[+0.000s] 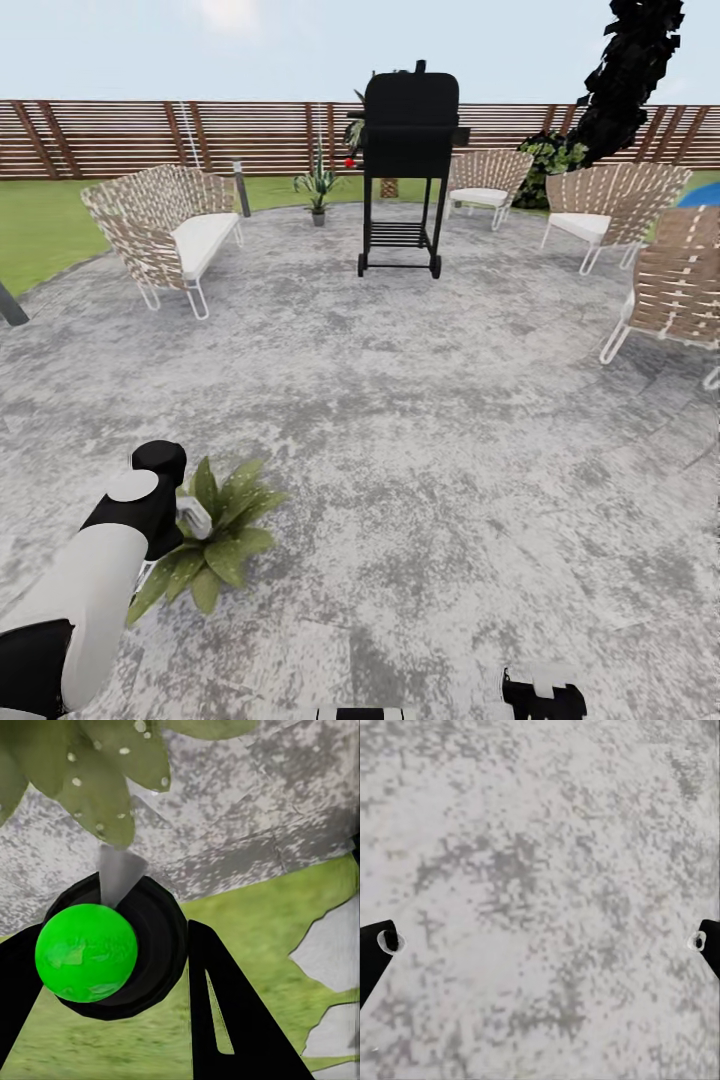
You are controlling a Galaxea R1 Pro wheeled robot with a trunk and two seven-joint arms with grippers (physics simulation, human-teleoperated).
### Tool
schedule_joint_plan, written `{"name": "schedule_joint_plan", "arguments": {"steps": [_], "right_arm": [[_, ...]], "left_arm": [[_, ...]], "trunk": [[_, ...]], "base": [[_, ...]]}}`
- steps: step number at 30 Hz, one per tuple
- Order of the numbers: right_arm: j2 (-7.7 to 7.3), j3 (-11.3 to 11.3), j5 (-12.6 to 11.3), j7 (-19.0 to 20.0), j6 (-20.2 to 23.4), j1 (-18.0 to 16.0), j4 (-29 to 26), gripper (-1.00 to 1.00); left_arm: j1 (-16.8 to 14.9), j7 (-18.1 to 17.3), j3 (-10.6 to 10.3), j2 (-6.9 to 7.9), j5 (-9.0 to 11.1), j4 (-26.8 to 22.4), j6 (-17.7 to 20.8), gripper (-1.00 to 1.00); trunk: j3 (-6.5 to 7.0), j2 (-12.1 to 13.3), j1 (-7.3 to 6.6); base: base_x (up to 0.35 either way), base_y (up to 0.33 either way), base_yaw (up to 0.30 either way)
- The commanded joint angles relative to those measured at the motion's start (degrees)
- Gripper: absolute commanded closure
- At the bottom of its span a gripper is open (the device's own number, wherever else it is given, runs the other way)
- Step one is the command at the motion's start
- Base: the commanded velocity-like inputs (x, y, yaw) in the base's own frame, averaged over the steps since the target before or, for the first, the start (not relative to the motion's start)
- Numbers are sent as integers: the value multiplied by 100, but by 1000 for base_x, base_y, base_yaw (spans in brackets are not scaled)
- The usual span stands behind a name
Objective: Pick up the pesticide atomizer in the garden and spray insectifuge to fully cover both potted plants in the garden.
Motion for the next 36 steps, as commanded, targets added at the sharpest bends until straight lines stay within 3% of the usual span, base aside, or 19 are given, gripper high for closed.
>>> {"name": "schedule_joint_plan", "arguments": {"steps": [1, 23, 27, 29, 33, 36], "right_arm": [[2, -33, 57, -20, -9, -3, 5, -100], [11, -33, 57, -18, -2, -3, 5, -100], [11, -33, 57, -18, -2, -3, 5, -100], [11, -33, 57, -17, -2, -3, 5, -100], [5, -33, 57, -16, -3, -3, 5, -100], [-2, -33, 62, -16, -2, -3, 11, -100]], "left_arm": [[-4, -52, 15, -4, -48, -5, 61, 100], [-1, -52, 11, 17, -48, 4, 61, 100], [8, -52, 30, 81, -50, 15, 55, 100], [35, -52, 69, 185, -48, 60, 52, 100], [359, -52, 109, 267, -17, 66, 52, 100], [423, -52, 123, 365, 23, 71, 52, 100]], "trunk": [[-5, -2, -1], [-39, -2, -1], [-60, -2, -1], [-71, -2, -1], [-93, -2, -1], [-102, -2, -1]], "base": [[0, -300, 87], [0, -300, 254], [0, -279, 239], [-29, -193, 238], [-14, -48, 238], [-1, -5, 125]]}}
